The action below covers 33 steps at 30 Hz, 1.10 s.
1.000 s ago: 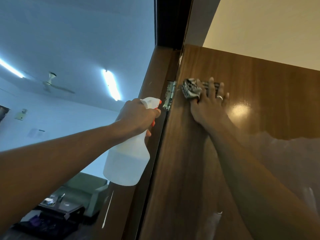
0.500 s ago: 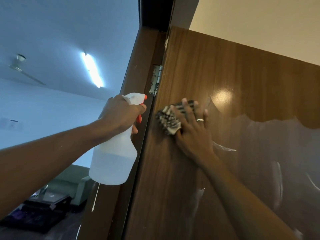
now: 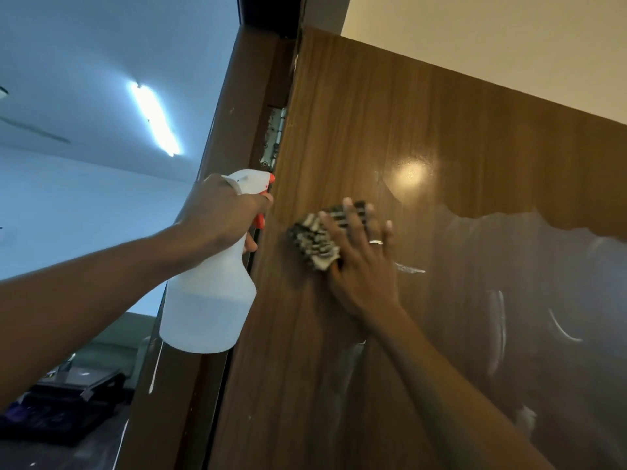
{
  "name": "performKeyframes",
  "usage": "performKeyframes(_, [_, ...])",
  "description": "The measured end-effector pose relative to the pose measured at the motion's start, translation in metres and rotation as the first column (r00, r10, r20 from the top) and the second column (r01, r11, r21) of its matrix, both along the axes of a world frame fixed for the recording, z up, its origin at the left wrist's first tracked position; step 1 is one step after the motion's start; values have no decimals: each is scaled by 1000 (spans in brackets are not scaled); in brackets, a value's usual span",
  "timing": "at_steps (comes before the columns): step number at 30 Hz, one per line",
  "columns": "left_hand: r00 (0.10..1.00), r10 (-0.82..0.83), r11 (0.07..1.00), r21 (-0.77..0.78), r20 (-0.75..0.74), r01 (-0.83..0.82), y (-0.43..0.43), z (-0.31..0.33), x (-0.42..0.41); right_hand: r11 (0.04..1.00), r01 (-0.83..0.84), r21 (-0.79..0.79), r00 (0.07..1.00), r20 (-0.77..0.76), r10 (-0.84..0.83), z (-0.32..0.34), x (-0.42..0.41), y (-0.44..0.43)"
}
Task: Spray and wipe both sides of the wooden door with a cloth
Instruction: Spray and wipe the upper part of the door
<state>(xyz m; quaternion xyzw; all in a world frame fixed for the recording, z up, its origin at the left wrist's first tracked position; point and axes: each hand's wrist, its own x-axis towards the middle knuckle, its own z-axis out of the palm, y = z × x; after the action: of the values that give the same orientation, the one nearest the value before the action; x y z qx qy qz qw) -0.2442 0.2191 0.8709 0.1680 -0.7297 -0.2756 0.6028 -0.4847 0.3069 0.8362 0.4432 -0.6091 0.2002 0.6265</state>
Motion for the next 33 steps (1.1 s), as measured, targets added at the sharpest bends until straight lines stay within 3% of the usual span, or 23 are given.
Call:
performKeyframes(5, [999,52,998,-23,15,-51,12,2,-13,977,20,-214,950,308,48,64,-11,16])
performKeyframes(8, [999,20,1000,-24,30,-19,19,5,-25,986,-17,-166,978,204,51,71,7,-1])
performKeyframes(12, [999,-32,999,-14,34,33,29,2,-37,1000,-17,1,1000,-7,17,20,-15,18])
performKeyframes(16, [996,-78,997,0,38,78,37,-5,-45,998,59,-30,994,92,-56,6,-58,58])
performKeyframes(21, [996,-88,996,-14,22,88,50,-2,-52,982,43,-182,929,368,28,87,-55,61])
performKeyframes(24, [997,-75,997,-14,26,75,59,1,-60,996,5,-95,971,236,18,96,-35,40])
performKeyframes(28, [994,-104,994,-19,20,104,75,1,-74,1000,-17,26,1000,16,17,31,-51,53])
performKeyframes(31, [997,-68,998,-15,27,69,88,-3,-86,1000,20,-11,999,44,-20,5,-89,86])
performKeyframes(33, [999,-32,999,-23,33,33,95,-5,-92,997,49,-52,989,144,-41,18,-111,106])
